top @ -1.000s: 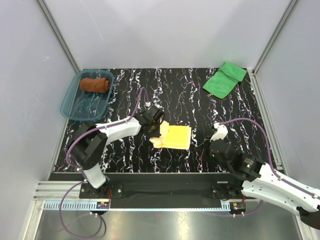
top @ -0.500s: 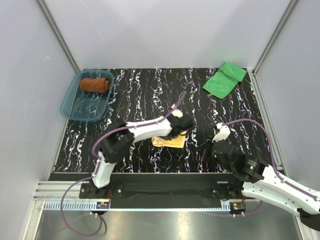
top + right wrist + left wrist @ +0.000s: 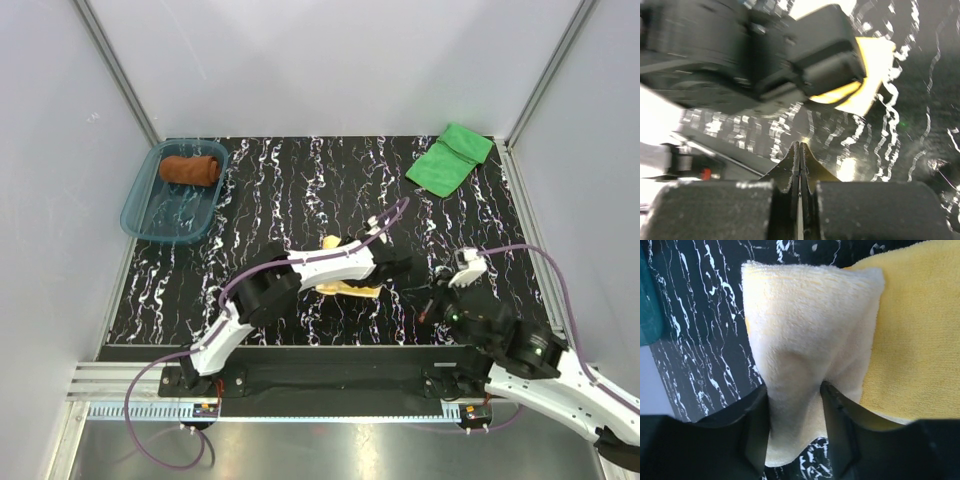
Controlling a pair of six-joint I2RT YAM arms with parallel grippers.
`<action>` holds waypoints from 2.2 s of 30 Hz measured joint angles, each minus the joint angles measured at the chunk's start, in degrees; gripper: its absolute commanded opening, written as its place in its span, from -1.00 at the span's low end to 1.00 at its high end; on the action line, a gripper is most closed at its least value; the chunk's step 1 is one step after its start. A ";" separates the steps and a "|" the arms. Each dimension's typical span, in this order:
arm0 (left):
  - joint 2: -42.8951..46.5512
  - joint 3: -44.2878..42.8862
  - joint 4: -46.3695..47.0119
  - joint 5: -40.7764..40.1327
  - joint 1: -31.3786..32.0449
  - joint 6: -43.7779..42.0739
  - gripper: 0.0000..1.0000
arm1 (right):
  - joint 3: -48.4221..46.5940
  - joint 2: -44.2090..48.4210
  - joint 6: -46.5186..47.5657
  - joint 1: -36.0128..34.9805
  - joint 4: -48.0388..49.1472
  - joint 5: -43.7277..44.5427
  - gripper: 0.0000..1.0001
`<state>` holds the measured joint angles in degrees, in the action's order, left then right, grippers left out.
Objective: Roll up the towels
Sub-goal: Roll the towel
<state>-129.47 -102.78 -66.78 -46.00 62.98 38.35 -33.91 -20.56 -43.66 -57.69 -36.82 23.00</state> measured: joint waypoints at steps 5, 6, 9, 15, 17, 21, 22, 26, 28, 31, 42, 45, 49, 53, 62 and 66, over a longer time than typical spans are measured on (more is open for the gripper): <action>-1.99 -3.78 -2.19 -0.02 0.83 0.98 0.01 | -3.69 6.34 1.05 0.00 -0.57 -0.17 -1.00; -2.58 -4.79 -2.86 -0.09 1.07 1.16 0.02 | -4.72 7.28 1.31 0.00 -0.68 -0.17 -1.00; -4.59 -7.98 -4.66 -0.92 1.81 1.68 0.02 | -7.89 8.57 1.99 0.00 -1.31 -0.22 -1.00; -9.49 -13.86 -8.20 -2.99 3.19 2.01 0.03 | -13.25 9.60 3.43 0.00 -2.69 -1.68 -1.00; -10.49 -14.62 -8.52 -3.32 3.63 1.68 0.03 | -15.26 9.75 4.02 0.00 -3.39 -1.70 -1.00; -12.50 -17.27 -8.46 -3.34 4.63 0.22 0.04 | -18.62 9.73 5.03 0.00 -4.39 -1.57 -1.00; -12.92 -17.90 -8.20 -3.30 4.92 -0.39 0.07 | -19.17 9.73 5.18 0.00 -4.81 -1.53 -1.00; -13.42 -19.10 -6.78 -2.45 6.01 -2.60 0.35 | -19.58 9.62 5.49 0.00 -5.55 -1.49 -1.00; -13.40 -19.58 -6.69 -2.45 6.29 -3.21 0.56 | -19.58 9.33 5.51 0.00 -6.08 -1.51 -1.00; -12.61 -19.78 -6.43 -2.08 6.38 -4.09 0.80 | -19.58 8.63 5.53 0.00 -6.29 -1.51 -1.00; 13.66 -4.15 7.74 11.34 2.25 -6.60 0.90 | -19.87 6.56 5.90 0.00 -6.32 -1.51 -1.00; 28.00 8.11 16.13 18.60 -3.85 -7.02 0.88 | -19.96 6.03 5.88 0.00 -6.36 -1.51 -1.00; 42.05 26.84 29.90 31.01 -15.72 -6.40 0.87 | -19.98 5.42 5.79 0.00 -6.38 -1.53 -1.00; 42.60 41.11 41.03 44.83 -22.21 -6.10 0.87 | -19.96 5.25 5.44 0.00 -6.36 -1.64 -1.00; 35.01 49.79 59.25 61.77 -22.97 -1.51 0.86 | -18.71 3.30 4.55 0.00 -6.32 -2.84 -1.00; 34.40 52.78 67.71 65.46 -24.52 1.99 0.84 | -18.56 3.30 4.35 0.00 -6.34 -2.95 -1.00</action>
<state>-95.07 -50.00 0.93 19.46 38.46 40.34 -52.47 -17.26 -39.31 -57.69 -43.16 20.05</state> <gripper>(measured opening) 0.925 0.009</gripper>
